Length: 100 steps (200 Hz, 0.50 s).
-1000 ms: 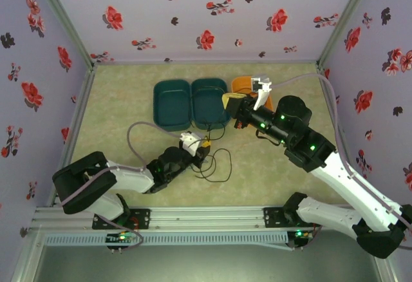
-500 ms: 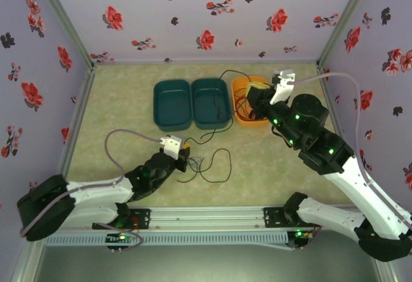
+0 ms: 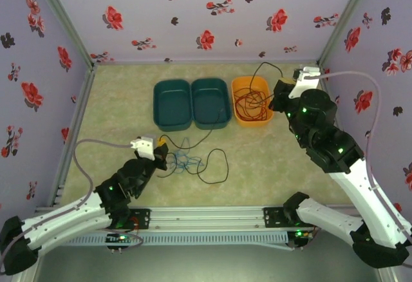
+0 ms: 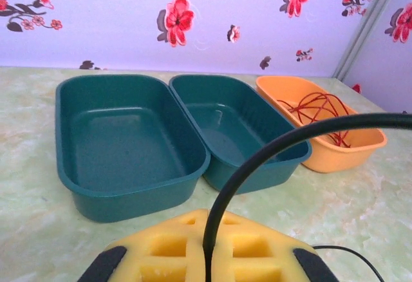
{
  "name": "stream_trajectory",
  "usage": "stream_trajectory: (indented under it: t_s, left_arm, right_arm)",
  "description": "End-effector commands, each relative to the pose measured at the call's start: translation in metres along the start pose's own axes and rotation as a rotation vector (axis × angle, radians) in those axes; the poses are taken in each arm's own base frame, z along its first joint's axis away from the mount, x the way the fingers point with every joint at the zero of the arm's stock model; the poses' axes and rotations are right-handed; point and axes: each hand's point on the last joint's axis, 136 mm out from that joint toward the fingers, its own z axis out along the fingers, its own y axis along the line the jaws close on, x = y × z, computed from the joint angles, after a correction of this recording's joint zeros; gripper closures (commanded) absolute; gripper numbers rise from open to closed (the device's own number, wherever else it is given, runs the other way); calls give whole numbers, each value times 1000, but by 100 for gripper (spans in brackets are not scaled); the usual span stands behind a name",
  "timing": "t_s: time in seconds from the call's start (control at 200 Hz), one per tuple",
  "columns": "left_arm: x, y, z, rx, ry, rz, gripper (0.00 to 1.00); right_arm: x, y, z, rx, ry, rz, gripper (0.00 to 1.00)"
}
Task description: Untangle the cables
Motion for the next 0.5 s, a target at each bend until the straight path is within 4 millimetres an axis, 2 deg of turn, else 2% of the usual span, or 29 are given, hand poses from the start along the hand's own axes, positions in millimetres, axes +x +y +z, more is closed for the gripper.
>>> stream_trajectory:
  t_s: [0.0,0.12,0.195,0.205,0.35,0.495]
  left_arm:
    - [-6,14,-6,-62,1,23,100]
    - [-17,19,-11,-87,-13,29,100]
    - [-20,22,-13,-102,-14,41,100]
    - [-30,20,-14,-98,-30,31,100]
    - [-59,21,-18,-128,-62,24,98]
    - [-84,18,-20,-146,-59,28,97]
  right_arm:
    - [-8,-18,-4,74,-10,21,100]
    - [-6,-25,-4,100,-1,18,100]
    - [-2,-23,-2,83,13,17,100]
    - [-2,-22,-1,80,15,18,100]
    - [7,-4,7,-5,62,30,100]
    - [24,21,27,-103,130,52,100]
